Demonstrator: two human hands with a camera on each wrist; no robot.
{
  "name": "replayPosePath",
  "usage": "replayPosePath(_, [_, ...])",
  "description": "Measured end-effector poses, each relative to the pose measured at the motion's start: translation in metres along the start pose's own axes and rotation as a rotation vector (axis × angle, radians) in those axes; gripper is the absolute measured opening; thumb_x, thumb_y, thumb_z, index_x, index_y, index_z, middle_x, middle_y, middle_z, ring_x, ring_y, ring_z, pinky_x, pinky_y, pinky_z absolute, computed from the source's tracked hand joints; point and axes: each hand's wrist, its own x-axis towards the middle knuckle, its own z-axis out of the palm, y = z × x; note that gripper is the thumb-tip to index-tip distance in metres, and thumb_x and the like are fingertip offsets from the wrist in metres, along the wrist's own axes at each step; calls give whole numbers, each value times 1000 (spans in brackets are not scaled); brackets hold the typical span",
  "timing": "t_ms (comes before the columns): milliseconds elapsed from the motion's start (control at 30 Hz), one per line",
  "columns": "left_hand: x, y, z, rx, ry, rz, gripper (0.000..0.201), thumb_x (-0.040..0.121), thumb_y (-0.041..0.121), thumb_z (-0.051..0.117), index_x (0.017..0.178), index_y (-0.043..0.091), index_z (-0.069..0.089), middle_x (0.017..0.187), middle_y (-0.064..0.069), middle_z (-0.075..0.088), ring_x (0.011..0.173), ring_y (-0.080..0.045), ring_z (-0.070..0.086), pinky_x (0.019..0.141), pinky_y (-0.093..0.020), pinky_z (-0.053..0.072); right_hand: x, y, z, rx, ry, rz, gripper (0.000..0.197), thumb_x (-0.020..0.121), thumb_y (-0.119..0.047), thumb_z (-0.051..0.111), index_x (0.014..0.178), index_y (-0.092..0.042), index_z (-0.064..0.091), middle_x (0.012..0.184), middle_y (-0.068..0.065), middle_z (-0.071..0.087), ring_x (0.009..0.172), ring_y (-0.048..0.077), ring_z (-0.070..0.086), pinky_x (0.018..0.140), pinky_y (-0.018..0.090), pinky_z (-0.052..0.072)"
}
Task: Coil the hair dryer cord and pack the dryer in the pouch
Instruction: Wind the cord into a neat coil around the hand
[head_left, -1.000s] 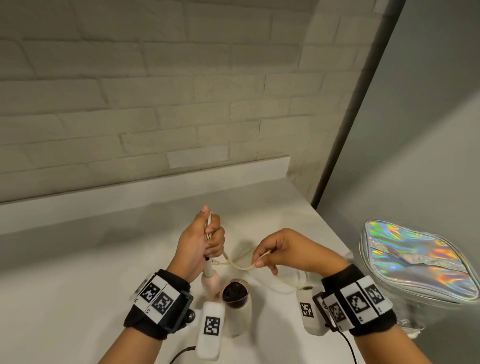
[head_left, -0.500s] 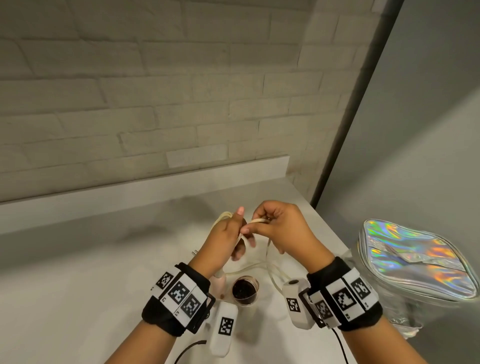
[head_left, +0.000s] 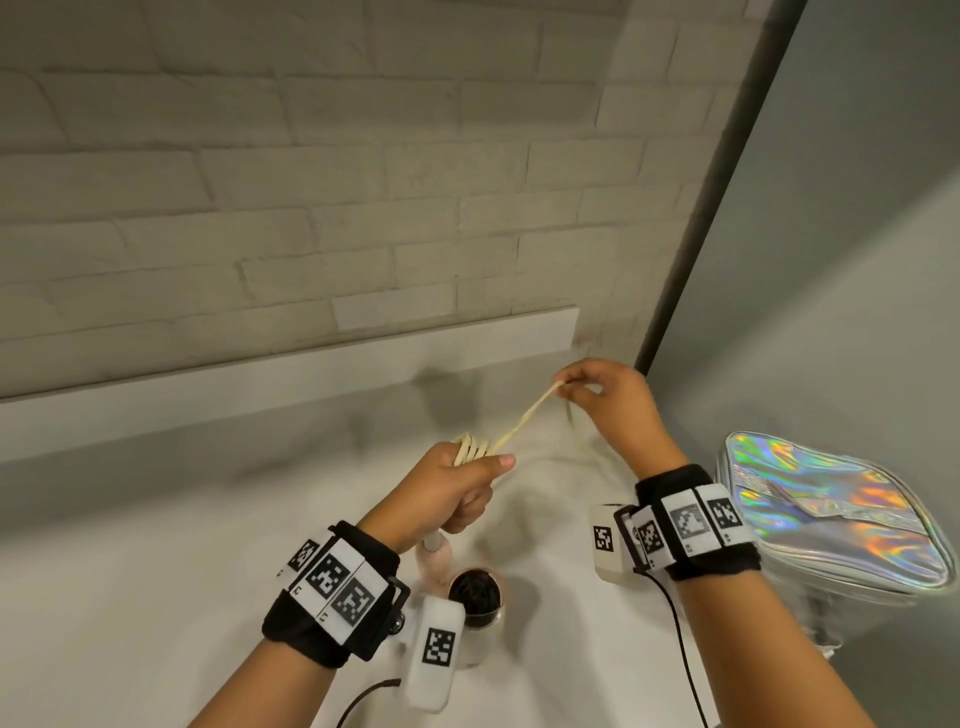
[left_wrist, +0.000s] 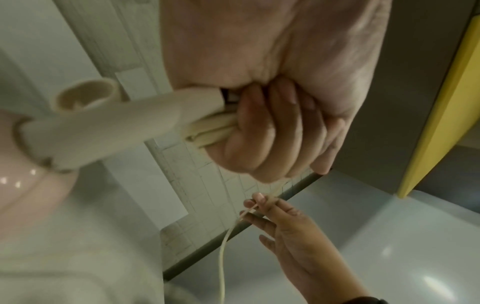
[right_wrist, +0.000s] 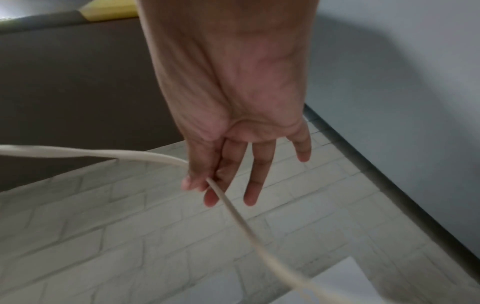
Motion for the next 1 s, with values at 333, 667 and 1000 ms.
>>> replayPosePath(333, [-11, -1, 4, -329, -236, 64, 47, 76, 36, 48, 35, 18, 33, 31, 7, 26, 31, -8, 17, 37, -16, 13, -17, 14, 63, 239, -317, 193, 26, 90, -7, 46, 110, -8, 63, 59, -13, 57, 54, 13, 52, 55, 32, 49])
replayPosePath(667, [18, -13, -12, -525, 197, 185, 62, 98, 25, 24, 42, 18, 48, 122, 0, 66, 123, -14, 53, 101, -41, 44, -77, -18, 60, -703, -857, -431, 35, 86, -5, 49, 118, -17, 56, 98, 15, 64, 89, 34, 59, 69, 35, 38])
replayPosePath(1000, [5, 1, 5, -80, 99, 76, 55, 92, 51, 34, 101, 8, 66, 37, -2, 38, 31, -12, 25, 38, -20, 25, -35, -57, 4, -184, -172, -418, 26, 74, -31, 73, 65, -12, 58, 57, -7, 49, 58, 13, 56, 56, 31, 41])
